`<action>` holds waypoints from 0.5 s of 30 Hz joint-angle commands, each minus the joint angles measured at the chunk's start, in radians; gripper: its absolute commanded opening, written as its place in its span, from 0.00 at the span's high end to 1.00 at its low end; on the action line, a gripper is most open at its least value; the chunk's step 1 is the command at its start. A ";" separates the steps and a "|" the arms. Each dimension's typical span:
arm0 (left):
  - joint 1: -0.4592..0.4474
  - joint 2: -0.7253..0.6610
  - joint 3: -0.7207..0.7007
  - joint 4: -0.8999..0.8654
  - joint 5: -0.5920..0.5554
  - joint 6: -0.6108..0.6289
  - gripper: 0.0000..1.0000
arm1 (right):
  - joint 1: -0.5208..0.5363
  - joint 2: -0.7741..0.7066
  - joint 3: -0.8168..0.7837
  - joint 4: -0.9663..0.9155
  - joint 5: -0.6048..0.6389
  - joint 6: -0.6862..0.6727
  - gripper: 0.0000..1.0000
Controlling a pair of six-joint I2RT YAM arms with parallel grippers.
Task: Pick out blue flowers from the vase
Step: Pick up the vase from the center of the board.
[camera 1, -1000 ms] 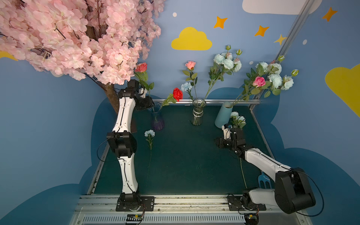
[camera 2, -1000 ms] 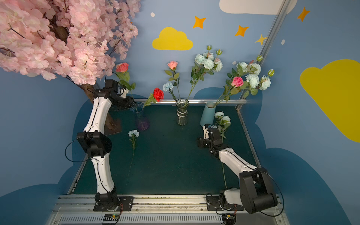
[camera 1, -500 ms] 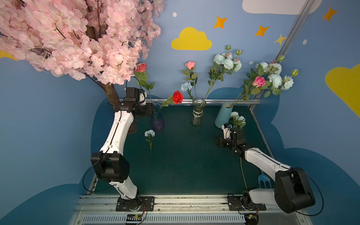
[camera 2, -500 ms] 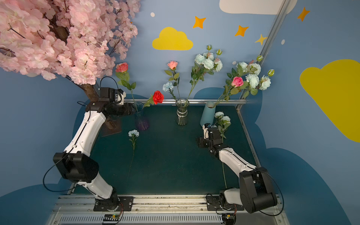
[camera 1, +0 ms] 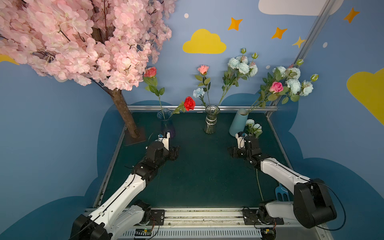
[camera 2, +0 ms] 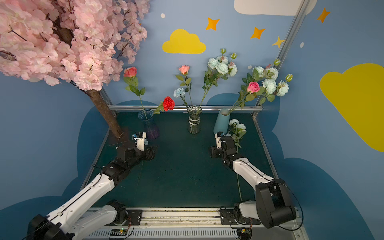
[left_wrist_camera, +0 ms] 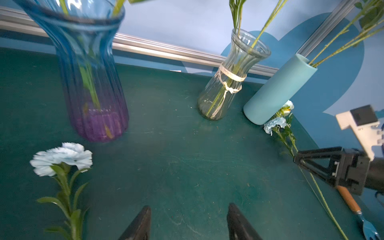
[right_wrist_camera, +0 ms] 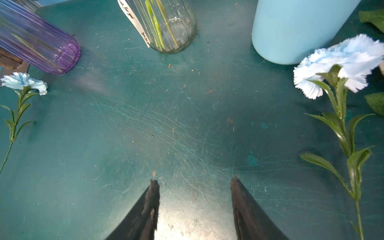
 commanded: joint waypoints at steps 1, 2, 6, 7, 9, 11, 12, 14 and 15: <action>-0.021 -0.001 -0.092 0.289 -0.088 0.004 0.42 | 0.016 -0.040 0.012 -0.011 0.008 -0.036 0.43; -0.021 0.013 -0.101 0.305 -0.091 0.008 0.41 | 0.022 -0.043 0.025 -0.026 0.008 -0.048 0.43; -0.021 0.083 -0.087 0.323 -0.078 0.007 0.41 | 0.036 -0.029 0.163 -0.174 -0.023 -0.067 0.45; -0.020 0.087 -0.085 0.327 -0.066 0.008 0.41 | 0.041 -0.021 0.205 -0.210 -0.023 -0.074 0.45; -0.021 0.092 -0.098 0.353 -0.060 0.000 0.41 | 0.047 0.009 0.311 -0.286 -0.024 -0.097 0.45; -0.020 0.088 -0.112 0.369 -0.060 -0.001 0.41 | 0.050 0.063 0.423 -0.361 -0.045 -0.125 0.45; -0.020 0.089 -0.120 0.379 -0.061 0.002 0.41 | 0.053 0.096 0.481 -0.396 -0.050 -0.142 0.45; -0.017 0.102 -0.131 0.400 -0.060 0.007 0.41 | 0.064 0.178 0.619 -0.482 -0.051 -0.187 0.46; -0.017 0.112 -0.134 0.406 -0.056 0.012 0.41 | 0.072 0.216 0.684 -0.523 -0.047 -0.211 0.46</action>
